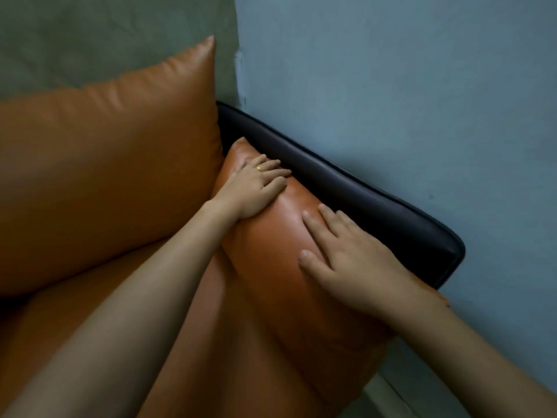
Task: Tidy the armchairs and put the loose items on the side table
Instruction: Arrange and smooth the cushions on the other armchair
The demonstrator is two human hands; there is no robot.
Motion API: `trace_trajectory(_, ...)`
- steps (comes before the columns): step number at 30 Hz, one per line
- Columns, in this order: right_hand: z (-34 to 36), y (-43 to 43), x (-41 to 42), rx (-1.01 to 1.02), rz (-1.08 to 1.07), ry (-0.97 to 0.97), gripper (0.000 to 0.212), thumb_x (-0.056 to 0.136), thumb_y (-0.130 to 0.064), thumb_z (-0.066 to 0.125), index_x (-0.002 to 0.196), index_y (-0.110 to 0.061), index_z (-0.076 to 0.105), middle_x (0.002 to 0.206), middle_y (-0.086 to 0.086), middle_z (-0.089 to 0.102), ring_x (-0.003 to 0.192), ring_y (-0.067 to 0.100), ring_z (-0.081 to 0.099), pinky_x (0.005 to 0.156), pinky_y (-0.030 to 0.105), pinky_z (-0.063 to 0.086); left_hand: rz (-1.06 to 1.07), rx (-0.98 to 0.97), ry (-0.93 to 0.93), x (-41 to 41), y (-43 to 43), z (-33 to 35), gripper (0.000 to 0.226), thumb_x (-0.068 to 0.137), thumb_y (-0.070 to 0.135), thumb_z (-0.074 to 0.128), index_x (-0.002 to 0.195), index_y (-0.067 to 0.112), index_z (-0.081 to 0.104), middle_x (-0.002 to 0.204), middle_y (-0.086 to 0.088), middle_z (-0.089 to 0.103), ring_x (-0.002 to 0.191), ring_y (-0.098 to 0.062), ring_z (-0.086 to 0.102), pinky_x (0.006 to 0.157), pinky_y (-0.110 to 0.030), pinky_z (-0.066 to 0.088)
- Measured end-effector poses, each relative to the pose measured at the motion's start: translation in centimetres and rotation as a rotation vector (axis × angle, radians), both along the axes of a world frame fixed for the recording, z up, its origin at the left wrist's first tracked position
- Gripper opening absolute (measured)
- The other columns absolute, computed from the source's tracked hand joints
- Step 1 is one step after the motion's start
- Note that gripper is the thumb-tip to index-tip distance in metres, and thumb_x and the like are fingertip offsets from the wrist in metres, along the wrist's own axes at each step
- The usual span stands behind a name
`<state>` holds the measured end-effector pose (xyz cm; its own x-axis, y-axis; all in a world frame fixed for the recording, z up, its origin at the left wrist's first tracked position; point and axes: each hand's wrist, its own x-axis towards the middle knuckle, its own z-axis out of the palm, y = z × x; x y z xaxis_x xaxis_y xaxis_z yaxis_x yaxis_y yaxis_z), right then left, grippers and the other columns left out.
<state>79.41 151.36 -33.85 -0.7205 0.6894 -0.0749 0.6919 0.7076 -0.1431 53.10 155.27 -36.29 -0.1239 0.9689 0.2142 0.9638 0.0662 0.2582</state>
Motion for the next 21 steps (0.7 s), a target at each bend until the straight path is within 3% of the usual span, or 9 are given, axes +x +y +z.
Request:
trace_trajectory(5,-0.4,-2.1,4.0,0.047,-0.017,-0.029,0.071,0.094,-0.068,0.001,0.155,-0.038,-0.018,0.163,-0.014,-0.022,0.154,0.012,-0.009,0.123,0.034,0.007,0.179,-0.122,-0.068,-4.1,1.2,0.5,0.056,0.096,0.064,0.025,0.150,0.048,0.032,0.166,0.008,0.013,0.153,-0.017,0.003,0.120,-0.059,0.010)
trace_trajectory(7,-1.5,-3.4,5.8,0.147,-0.006,0.060,0.074,0.094,-0.065,0.006,0.160,-0.032,0.004,0.165,-0.009,-0.002,0.154,0.015,0.010,0.121,0.032,0.014,0.303,-0.165,-0.160,-5.3,1.3,1.1,0.062,0.095,0.068,0.024,0.152,0.046,0.025,0.167,0.010,0.007,0.153,-0.022,0.007,0.119,-0.057,0.017)
trace_trajectory(9,-3.2,-4.2,7.8,0.216,-0.035,0.175,0.069,0.097,-0.060,0.024,0.157,-0.025,0.030,0.162,-0.003,0.028,0.148,0.020,0.033,0.119,0.036,0.023,0.428,-0.188,-0.230,-4.4,1.3,1.6,0.063,0.096,0.066,0.022,0.155,0.044,0.020,0.167,0.006,0.004,0.151,-0.034,0.015,0.119,-0.055,0.021)
trace_trajectory(10,-4.1,-4.5,8.7,0.215,-0.040,0.215,0.067,0.098,-0.058,0.028,0.157,-0.027,0.028,0.163,-0.005,0.028,0.150,0.019,0.029,0.118,0.042,0.020,0.467,-0.171,-0.267,-3.0,0.9,1.8,0.063,0.096,0.065,0.022,0.155,0.043,0.019,0.168,0.002,0.003,0.150,-0.039,0.015,0.119,-0.056,0.020)
trace_trajectory(13,-6.6,-4.9,10.5,0.174,-0.012,0.369,0.068,0.098,-0.058,0.032,0.159,-0.040,0.006,0.167,-0.015,0.001,0.155,0.013,-0.005,0.123,0.053,0.009,0.433,-0.098,-0.341,3.0,-2.4,0.8,0.061,0.096,0.067,0.024,0.154,0.046,0.020,0.167,-0.003,-0.002,0.150,-0.044,0.000,0.121,-0.057,0.009)
trace_trajectory(17,-7.8,-6.5,9.3,0.161,-0.121,0.701,0.078,0.093,-0.050,0.054,0.158,-0.035,0.016,0.169,-0.006,-0.001,0.156,0.022,-0.007,0.119,0.058,0.017,0.271,0.003,-0.376,9.4,-10.3,-2.1,0.060,0.097,0.066,0.029,0.153,0.052,0.012,0.167,0.000,-0.007,0.151,-0.040,-0.008,0.121,-0.054,0.006)
trace_trajectory(21,-9.5,-8.5,7.7,0.217,-0.185,0.874,0.083,0.089,-0.049,0.060,0.158,-0.032,0.018,0.169,0.004,0.001,0.155,0.035,-0.006,0.114,0.073,0.019,0.214,0.019,-0.334,11.9,-15.5,-3.2,0.056,0.097,0.067,0.030,0.149,0.060,0.010,0.167,0.003,-0.005,0.151,-0.039,0.013,0.117,-0.051,0.023)
